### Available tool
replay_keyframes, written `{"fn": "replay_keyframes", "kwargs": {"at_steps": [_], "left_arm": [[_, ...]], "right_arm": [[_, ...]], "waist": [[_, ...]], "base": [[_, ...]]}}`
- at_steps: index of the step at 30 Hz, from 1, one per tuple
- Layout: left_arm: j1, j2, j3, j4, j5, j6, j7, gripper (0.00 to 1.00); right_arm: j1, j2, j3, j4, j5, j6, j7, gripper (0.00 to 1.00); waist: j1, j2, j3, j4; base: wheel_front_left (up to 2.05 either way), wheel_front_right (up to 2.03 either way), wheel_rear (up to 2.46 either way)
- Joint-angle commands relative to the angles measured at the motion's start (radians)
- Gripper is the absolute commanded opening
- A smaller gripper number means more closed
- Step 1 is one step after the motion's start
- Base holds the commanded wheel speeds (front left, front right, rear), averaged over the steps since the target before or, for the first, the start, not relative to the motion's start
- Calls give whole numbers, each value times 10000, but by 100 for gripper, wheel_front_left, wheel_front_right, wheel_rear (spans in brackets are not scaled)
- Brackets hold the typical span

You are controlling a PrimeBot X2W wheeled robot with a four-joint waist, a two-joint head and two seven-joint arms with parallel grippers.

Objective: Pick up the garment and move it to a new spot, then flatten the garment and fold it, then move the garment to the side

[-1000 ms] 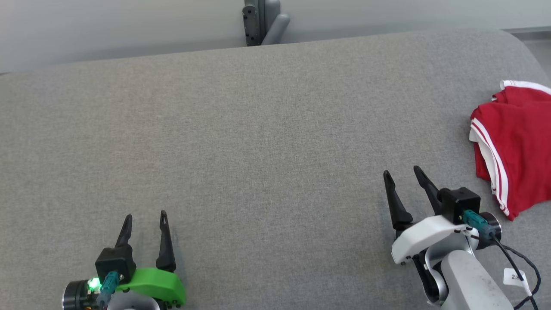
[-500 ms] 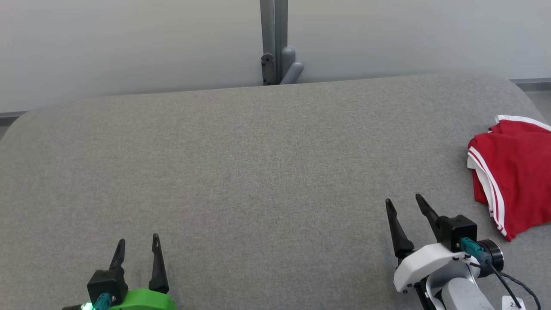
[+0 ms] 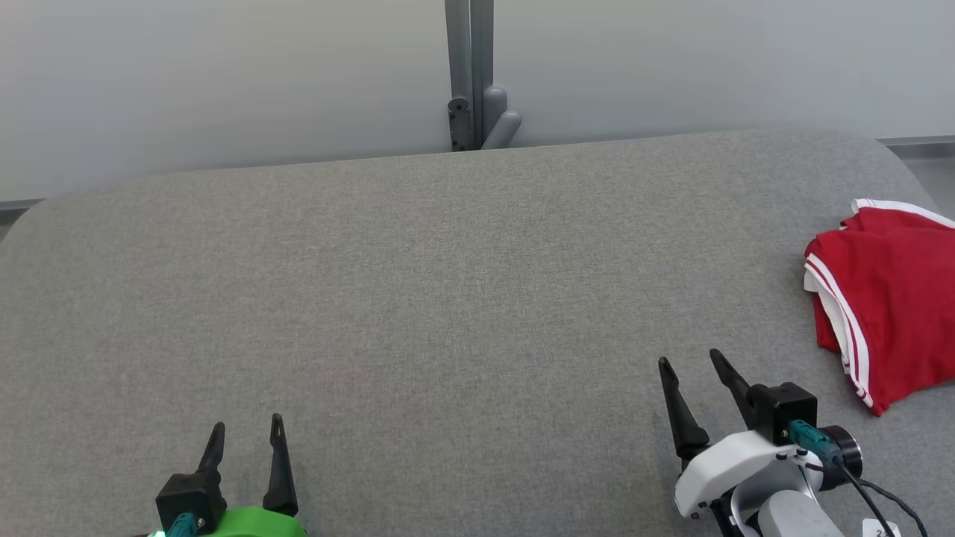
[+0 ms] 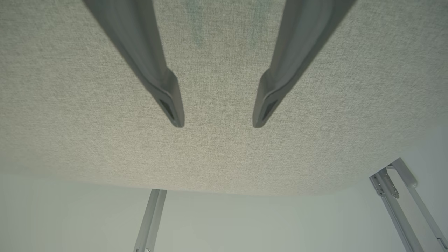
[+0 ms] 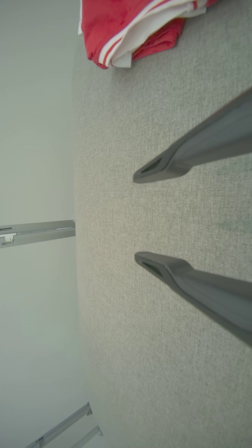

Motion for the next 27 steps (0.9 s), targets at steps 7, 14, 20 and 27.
{"fn": "replay_keyframes", "kwargs": {"at_steps": [7,14,20,27], "left_arm": [[119,49,5,-77,-34,9,5,100],[71,43,-96,-85,7,-70,6,100],[93,-40,-94,309,-106,-109,48,0],[-67,-34,116,184,-1483,-243,460,0]], "right_arm": [[-41,-29,124,90,7,0,-27,100],[-122,-22,26,4,32,-12,-27,100],[154,53,-5,259,152,2,46,0],[158,47,-239,34,1571,1,422,0]], "waist": [[0,0,24,-569],[0,0,78,-618],[0,0,66,-607],[0,0,62,-562]], "base": [[0,0,0],[0,0,0],[0,0,0],[0,0,0]]}}
